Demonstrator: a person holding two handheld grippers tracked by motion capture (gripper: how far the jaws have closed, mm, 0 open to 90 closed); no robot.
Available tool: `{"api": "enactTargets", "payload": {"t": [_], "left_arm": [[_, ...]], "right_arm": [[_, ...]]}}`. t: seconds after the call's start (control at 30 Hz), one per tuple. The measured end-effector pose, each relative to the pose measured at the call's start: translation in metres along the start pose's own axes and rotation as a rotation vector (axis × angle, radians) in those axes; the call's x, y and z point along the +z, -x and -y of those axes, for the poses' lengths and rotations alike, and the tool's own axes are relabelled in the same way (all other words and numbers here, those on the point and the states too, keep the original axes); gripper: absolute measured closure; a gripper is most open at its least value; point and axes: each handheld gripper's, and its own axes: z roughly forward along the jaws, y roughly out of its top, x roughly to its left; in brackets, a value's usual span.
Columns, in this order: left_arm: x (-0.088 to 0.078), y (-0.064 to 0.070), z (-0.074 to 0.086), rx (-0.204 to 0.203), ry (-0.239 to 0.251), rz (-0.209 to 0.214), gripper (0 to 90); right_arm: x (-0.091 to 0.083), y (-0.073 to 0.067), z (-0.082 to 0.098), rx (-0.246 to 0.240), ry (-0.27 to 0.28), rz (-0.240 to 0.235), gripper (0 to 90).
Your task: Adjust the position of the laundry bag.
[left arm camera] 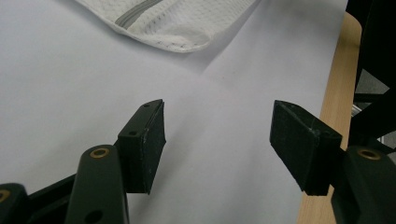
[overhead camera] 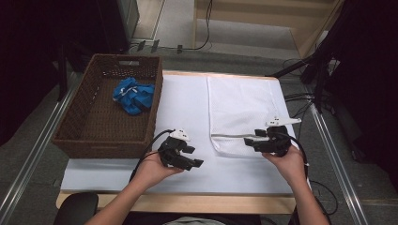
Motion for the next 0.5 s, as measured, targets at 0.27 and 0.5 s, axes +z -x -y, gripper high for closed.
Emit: {"api": "enactTargets", "payload": {"t": [0.27,0.5], "left_arm": [[0.009,0.005,-0.009,0.033,-0.004,0.002,37.3],[0.013,0.008,-0.016,0.029,-0.004,-0.008,38.1]], "right_arm": [[-0.006,0.011,-0.003,0.022,0.011,0.018,40.5],[-0.012,0.030,-0.003,0.049,0.028,0.048,44.2]]}}
